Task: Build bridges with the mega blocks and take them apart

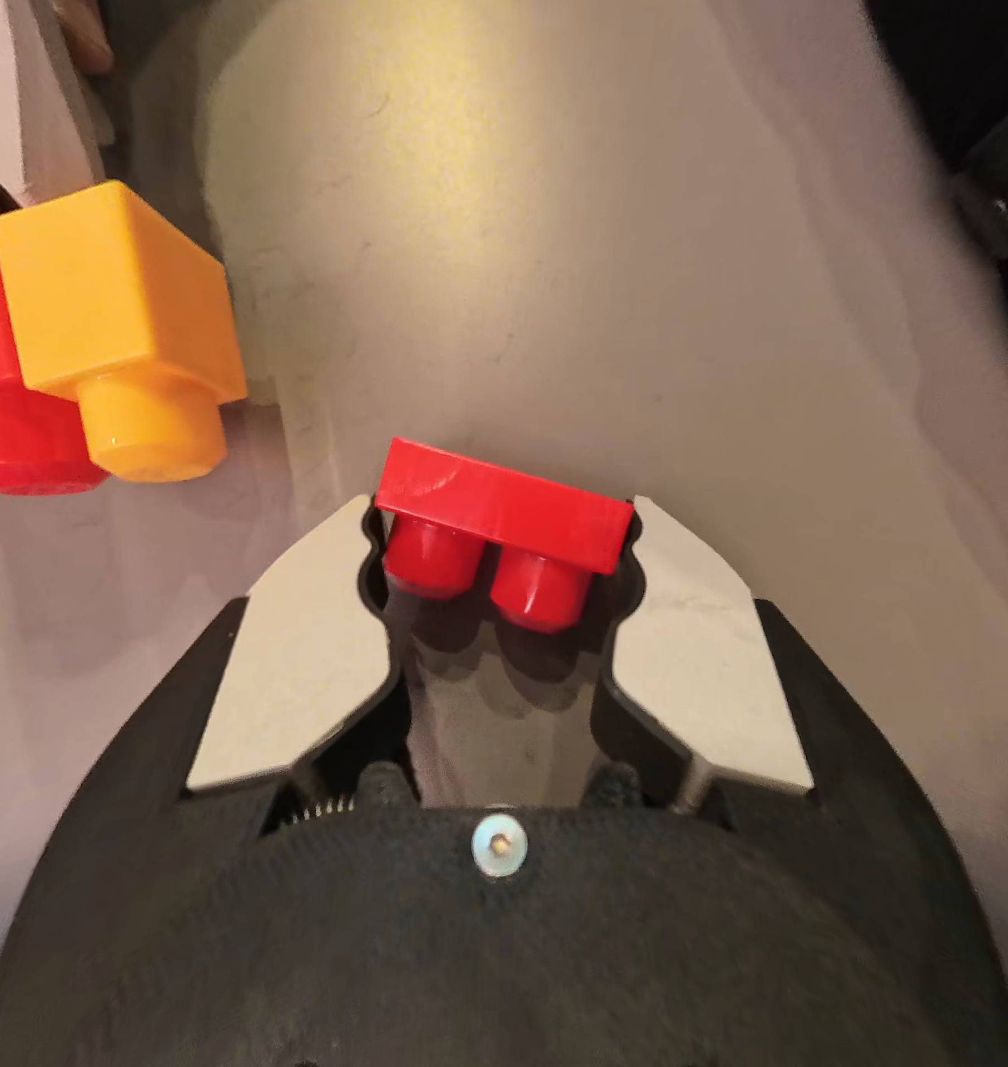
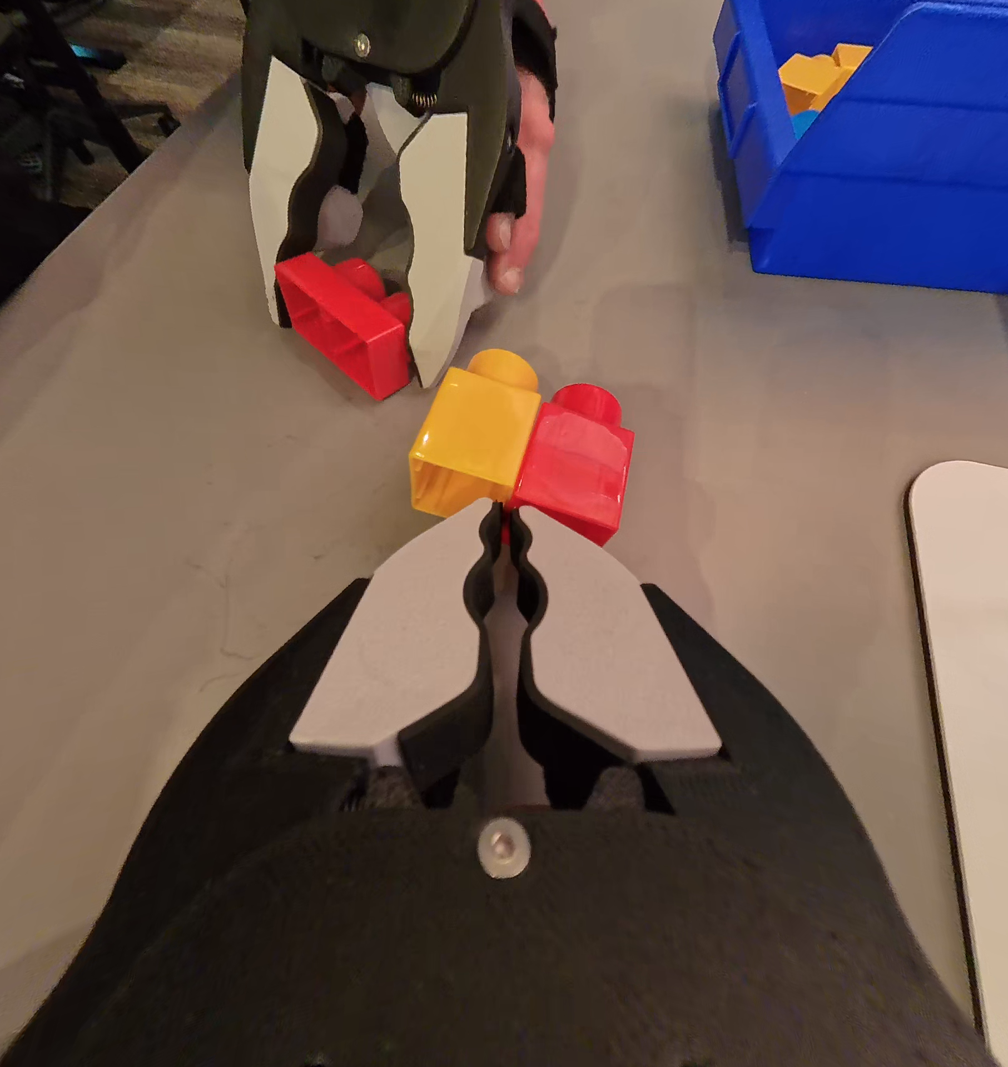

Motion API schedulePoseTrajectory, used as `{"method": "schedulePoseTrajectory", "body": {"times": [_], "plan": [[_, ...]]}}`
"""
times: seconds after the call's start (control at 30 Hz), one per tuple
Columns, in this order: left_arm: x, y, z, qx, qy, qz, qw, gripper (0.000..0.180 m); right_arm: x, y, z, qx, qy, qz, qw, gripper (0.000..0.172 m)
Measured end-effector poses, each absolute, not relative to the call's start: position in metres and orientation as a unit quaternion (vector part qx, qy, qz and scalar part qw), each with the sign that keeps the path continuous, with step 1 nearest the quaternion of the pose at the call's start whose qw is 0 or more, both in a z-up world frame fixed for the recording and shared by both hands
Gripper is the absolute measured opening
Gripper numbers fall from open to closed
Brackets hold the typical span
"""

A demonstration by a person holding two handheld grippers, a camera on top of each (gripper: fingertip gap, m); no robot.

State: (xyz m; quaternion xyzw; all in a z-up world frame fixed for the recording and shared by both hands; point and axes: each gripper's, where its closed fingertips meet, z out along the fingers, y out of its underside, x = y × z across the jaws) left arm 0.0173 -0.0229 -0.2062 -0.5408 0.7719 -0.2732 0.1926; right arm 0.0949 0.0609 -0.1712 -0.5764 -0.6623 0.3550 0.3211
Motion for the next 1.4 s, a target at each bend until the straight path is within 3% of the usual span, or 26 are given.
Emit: {"method": "schedulePoseTrajectory", "body": {"times": [0.33, 0.6, 0.93, 1.4], "plan": [[0.026, 0.000, -0.192, -0.607, 0.681, -0.317, 0.260, 0.076, 0.096, 0.060, -0.164, -0.571, -0.661, 0.358, 0.329, 0.002], [0.015, 0.049, -0.166, -0.706, 0.572, -0.232, 0.347, 0.075, 0.086, 0.049, -0.142, -0.551, -0.680, 0.317, 0.365, 0.002], [0.026, 0.053, -0.160, -0.715, 0.594, -0.142, 0.341, 0.075, 0.080, 0.042, -0.142, -0.538, -0.703, 0.275, 0.375, 0.002], [0.042, 0.046, -0.156, -0.692, 0.616, -0.125, 0.356, 0.075, 0.078, 0.035, -0.138, -0.513, -0.712, 0.284, 0.385, 0.002]]}}
